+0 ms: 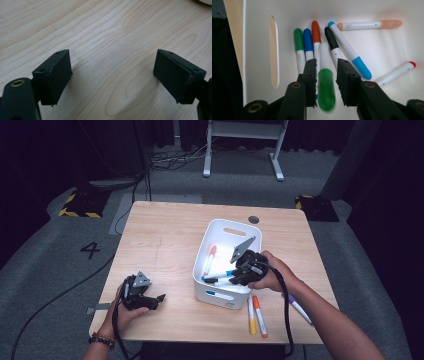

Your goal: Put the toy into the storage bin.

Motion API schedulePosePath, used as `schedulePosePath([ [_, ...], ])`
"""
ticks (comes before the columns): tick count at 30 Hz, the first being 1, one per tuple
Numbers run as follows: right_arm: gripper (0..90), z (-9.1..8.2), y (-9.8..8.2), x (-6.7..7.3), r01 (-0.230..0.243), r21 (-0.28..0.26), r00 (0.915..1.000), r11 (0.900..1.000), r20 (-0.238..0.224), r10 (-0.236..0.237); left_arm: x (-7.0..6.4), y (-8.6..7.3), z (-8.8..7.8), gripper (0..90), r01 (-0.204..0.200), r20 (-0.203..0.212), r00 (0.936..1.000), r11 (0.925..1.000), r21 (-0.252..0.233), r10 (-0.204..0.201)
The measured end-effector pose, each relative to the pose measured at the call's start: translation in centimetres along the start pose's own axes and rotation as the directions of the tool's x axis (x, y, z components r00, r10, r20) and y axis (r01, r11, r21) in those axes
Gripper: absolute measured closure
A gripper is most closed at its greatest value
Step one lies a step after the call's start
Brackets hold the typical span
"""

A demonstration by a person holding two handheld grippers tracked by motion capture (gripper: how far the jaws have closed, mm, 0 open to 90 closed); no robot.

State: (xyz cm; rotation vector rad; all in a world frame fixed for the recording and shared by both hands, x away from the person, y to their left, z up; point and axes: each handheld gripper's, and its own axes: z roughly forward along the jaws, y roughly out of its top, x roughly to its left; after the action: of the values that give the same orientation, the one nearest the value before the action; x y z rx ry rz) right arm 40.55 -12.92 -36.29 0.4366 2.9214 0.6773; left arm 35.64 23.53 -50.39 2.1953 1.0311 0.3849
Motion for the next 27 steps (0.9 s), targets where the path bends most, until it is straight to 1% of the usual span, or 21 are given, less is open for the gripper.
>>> schedulePosePath([
  [1, 66.8, 0.0, 0.0, -0.1, 0.026, -0.013, 0.9996, 1.000, 0.011, -0.026, 0.0, 0.0, 0.0, 15.3, 0.000, 0.000, 1.0000, 1.0000, 0.000, 0.000],
  [2, 66.9, -0.1, 0.0, 0.0, 0.012, -0.008, 0.9999, 1.000, 0.011, -0.012, 0.0, 0.0, 0.0, 15.3, -0.003, 0.001, 1.0000, 1.0000, 0.002, 0.003],
  [3, 65.5, -0.1, -0.1, -0.3, 0.040, -0.033, 0.9991, 0.999, 0.018, -0.039, 0.0, 0.0, 0.0, 15.3, -0.004, 0.001, 1.0000, 1.0000, 0.002, 0.004],
  [4, 63.3, -0.3, -0.2, -0.1, 0.014, -0.023, 0.9998, 1.000, 0.018, -0.013, 0.0, 0.0, 0.0, 15.3, -0.003, 0.000, 1.0000, 1.0000, 0.001, 0.003],
  [5, 62.5, -0.4, -0.2, -0.2, 0.013, -0.028, 0.9997, 1.000, 0.018, -0.013, 0.0, 0.0, 0.0, 15.3, -0.003, 0.000, 1.0000, 1.0000, -0.001, 0.003],
  [7, 61.1, -0.7, -0.5, -0.2, 0.002, -0.054, 0.9996, 0.999, 0.028, -0.001, 0.0, 0.0, 0.0, 15.3, -0.004, 0.000, 1.0000, 1.0000, 0.001, 0.004],
  [8, 60.1, -0.9, -0.6, -0.3, 0.010, -0.070, 0.9995, 0.997, 0.032, -0.008, 0.0, 0.0, 0.0, 15.3, -0.004, 0.000, 1.0000, 1.0000, 0.001, 0.004],
  [9, 59.0, -1.3, -0.8, -0.2, 0.003, -0.093, 0.9992, 0.996, 0.040, 0.000, 0.0, 0.0, 0.0, 15.3, -0.003, 0.001, 1.0000, 1.0000, 0.001, 0.003],
  [11, 58.6, -2.0, -1.1, -0.2, 0.003, -0.114, 0.9982, 0.994, 0.059, 0.004, 0.0, 0.0, 0.0, 15.2, -0.003, 0.002, 1.0000, 1.0000, 0.002, 0.003],
  [12, 57.7, -2.5, -1.4, -0.2, 0.000, -0.140, 0.9975, 0.990, 0.069, 0.010, 0.0, 0.0, 0.0, 15.3, -0.005, 0.000, 1.0000, 1.0000, 0.003, 0.005],
  [13, 56.6, -2.9, -1.6, -0.2, 0.001, -0.154, 0.9970, 0.988, 0.076, 0.011, 0.0, 0.0, 0.0, 15.3, -0.003, 0.001, 1.0000, 1.0000, 0.002, 0.003],
  [14, 55.7, -3.5, -2.0, -0.2, -0.009, -0.182, 0.9967, 0.983, 0.078, 0.023, 0.0, 0.0, 0.0, 15.3, 0.000, 0.001, 1.0000, 1.0000, -0.001, 0.000],
  [16, 55.5, -4.4, -2.7, -0.2, -0.012, -0.221, 0.9942, 0.975, 0.102, 0.035, 0.0, 0.0, 0.0, 15.2, 0.000, 0.001, 1.0000, 1.0000, 0.000, 0.000],
  [17, 55.4, -5.0, -3.1, -0.2, -0.026, -0.246, 0.9930, 0.969, 0.105, 0.054, 0.0, 0.0, 0.0, 15.2, -0.004, -0.001, 1.0000, 1.0000, 0.001, 0.004],
  [19, 54.7, -6.2, -4.2, -0.1, -0.032, -0.305, 0.9910, 0.952, 0.114, 0.070, 0.0, 0.0, 0.0, 15.2, -0.003, 0.001, 1.0000, 1.0000, 0.002, 0.003],
  [21, 54.7, -7.1, -5.2, 0.2, -0.036, -0.341, 0.9885, 0.940, 0.126, 0.083, 0.0, 0.0, 0.0, 15.2, 0.005, 0.001, 1.0000, 1.0000, -0.001, -0.005],
  [22, 55.4, -7.4, -5.6, 0.4, -0.042, -0.352, 0.9876, 0.935, 0.127, 0.092, -0.1, 0.0, 0.0, 15.2, 0.006, 0.002, 1.0000, 1.0000, -0.004, -0.006],
  [23, 57.7, -7.7, -6.2, 0.6, -0.038, -0.370, 0.9888, 0.928, 0.120, 0.088, -0.1, 0.0, 0.0, 15.2, 0.007, 0.002, 1.0000, 1.0000, -0.003, -0.007],
  [25, 58.0, -8.2, -7.3, 1.2, -0.034, -0.400, 0.9883, 0.916, 0.123, 0.090, -0.1, 0.0, 0.0, 15.2, 0.005, 0.002, 1.0000, 1.0000, -0.002, -0.005],
  [26, 58.2, -8.3, -8.0, 1.5, -0.041, -0.414, 0.9873, 0.909, 0.123, 0.100, -0.1, 0.0, 0.0, 15.2, 0.007, 0.002, 1.0000, 1.0000, -0.001, -0.007],
  [27, 58.7, -8.1, -9.0, 2.0, -0.059, -0.432, 0.9854, 0.900, 0.119, 0.121, -0.1, 0.0, 0.1, 15.2, 0.007, 0.002, 1.0000, 1.0000, -0.003, -0.007],
])
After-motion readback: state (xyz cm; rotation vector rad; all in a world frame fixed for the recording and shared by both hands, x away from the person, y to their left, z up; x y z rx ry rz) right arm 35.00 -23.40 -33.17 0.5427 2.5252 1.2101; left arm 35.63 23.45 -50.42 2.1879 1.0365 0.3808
